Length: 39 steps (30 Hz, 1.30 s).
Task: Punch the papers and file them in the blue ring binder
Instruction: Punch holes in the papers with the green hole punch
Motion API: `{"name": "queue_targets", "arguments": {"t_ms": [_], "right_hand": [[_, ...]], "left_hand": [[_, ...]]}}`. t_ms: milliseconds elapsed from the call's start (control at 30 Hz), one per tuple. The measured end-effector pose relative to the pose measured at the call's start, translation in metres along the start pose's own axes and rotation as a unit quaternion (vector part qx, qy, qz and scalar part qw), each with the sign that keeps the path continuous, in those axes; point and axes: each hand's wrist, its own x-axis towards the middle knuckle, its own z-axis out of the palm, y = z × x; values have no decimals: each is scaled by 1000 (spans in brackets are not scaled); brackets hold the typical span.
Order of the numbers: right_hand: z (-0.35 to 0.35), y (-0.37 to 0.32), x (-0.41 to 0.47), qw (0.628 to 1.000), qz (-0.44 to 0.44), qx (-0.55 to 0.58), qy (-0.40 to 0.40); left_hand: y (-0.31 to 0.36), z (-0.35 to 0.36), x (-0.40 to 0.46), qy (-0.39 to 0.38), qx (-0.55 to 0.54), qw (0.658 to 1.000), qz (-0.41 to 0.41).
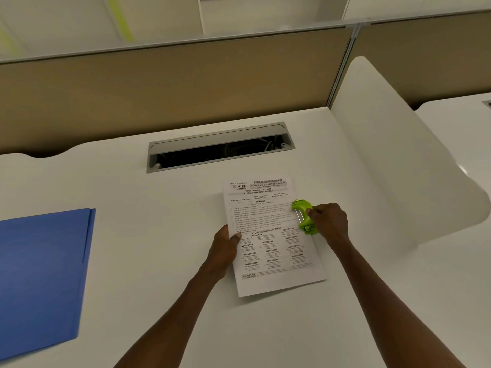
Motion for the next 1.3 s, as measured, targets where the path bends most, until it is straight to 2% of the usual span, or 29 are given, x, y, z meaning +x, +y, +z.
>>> {"name": "queue_targets", "arguments": {"t_ms": [267, 433, 733, 1167, 1300], "right_hand": [[-8, -4, 10, 999, 20, 21, -45], [-11, -3, 17, 994, 68, 51, -65], [-17, -7, 27, 989, 110, -21, -99], [-15, -1, 30, 989, 93, -35, -108], [-20, -8, 34, 986, 113, -41, -119]], "left_hand": [[3, 2, 0, 2, 15, 1000, 2], [3, 2, -1, 6, 14, 1000, -6], [3, 2, -2, 6, 18, 1000, -9], [3, 2, -2, 9, 22, 1000, -19], [5, 5, -2, 12, 22, 1000, -13]]}}
